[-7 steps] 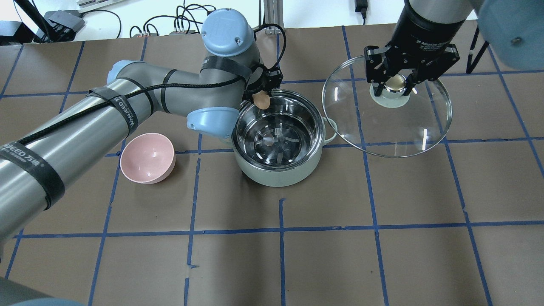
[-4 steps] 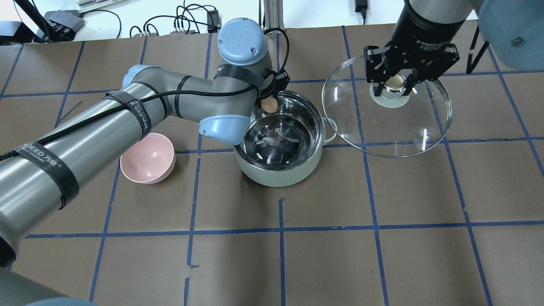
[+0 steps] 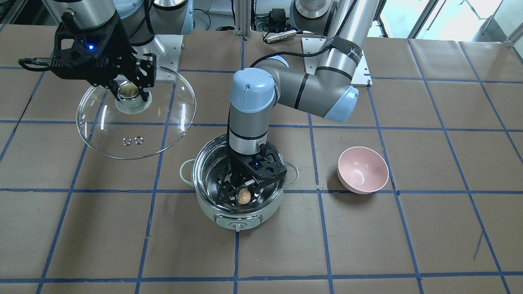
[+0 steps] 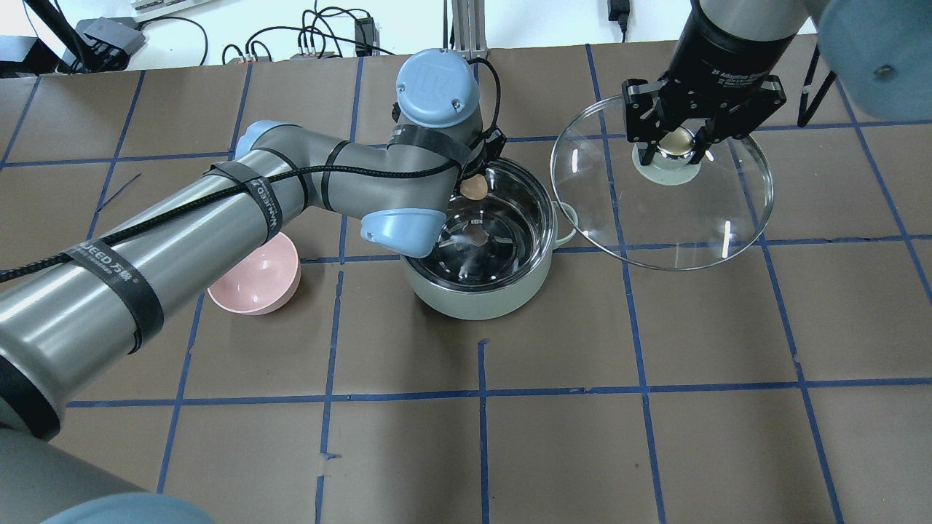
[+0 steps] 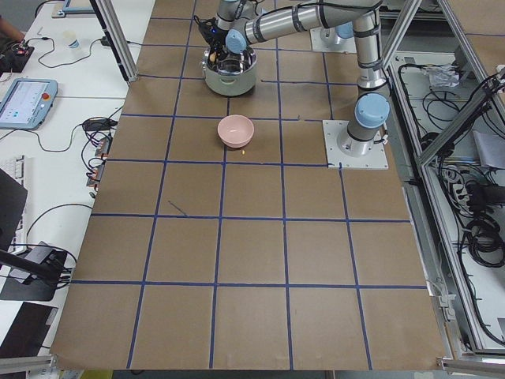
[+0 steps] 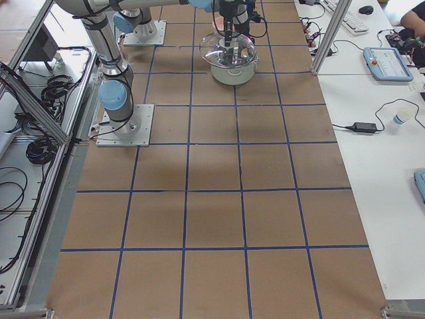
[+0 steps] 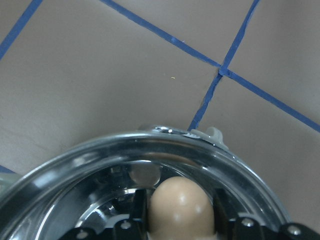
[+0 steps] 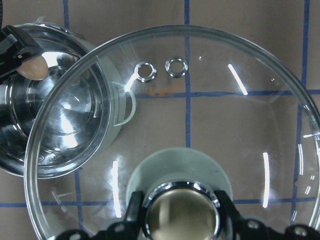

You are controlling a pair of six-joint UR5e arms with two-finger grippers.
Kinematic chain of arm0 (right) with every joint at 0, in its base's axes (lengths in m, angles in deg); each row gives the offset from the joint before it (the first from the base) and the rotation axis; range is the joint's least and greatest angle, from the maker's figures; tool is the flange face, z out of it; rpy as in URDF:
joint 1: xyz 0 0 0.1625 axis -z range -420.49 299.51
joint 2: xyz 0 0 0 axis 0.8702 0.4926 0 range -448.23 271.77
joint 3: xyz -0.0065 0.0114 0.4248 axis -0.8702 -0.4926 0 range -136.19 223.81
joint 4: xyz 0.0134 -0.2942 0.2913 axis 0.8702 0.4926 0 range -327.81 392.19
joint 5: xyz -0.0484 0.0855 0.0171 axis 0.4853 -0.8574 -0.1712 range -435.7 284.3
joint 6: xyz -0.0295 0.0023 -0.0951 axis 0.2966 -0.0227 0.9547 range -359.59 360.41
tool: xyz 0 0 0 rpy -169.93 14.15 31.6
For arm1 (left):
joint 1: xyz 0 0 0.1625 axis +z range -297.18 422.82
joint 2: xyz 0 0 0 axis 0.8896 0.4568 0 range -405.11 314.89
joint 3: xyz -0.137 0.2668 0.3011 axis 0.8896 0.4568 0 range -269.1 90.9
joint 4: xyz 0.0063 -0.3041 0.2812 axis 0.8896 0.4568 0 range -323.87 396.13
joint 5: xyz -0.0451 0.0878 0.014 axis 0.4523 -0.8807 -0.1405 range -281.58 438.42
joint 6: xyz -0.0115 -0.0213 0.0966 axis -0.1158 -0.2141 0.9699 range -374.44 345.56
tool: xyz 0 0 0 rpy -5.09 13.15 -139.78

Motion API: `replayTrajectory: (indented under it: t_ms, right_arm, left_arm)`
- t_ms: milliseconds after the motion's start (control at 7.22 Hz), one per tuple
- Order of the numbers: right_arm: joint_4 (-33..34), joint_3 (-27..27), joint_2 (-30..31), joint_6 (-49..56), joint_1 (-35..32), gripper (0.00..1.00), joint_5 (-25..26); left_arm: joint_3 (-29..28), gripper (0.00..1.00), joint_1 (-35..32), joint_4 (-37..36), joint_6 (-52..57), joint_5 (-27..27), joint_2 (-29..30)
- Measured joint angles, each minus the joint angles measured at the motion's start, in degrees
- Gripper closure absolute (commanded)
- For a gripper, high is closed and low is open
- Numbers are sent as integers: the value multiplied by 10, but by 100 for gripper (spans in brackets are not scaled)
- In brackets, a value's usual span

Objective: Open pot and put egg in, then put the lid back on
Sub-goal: 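Carry the egg over the open pot with the left gripper, then open the left gripper to drop the egg into the pot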

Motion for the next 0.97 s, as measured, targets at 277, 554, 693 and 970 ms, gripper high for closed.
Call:
replayTrajectory:
  t_ms: [277, 554, 693, 970]
  right_arm:
    - [0, 1, 0, 1, -2, 95, 0]
    - [0, 5, 0, 1, -2, 95, 0]
    - [0, 6, 0, 3, -1, 95, 1]
    - [1, 6, 0, 5, -1, 95, 0]
  left_arm:
    - [0, 43, -1, -18, -5, -1, 11]
    - [0, 16, -1, -23, -5, -3, 16]
    - [0, 14, -1, -23, -5, -4, 16]
    - [1, 12, -1, -21, -3, -4, 7]
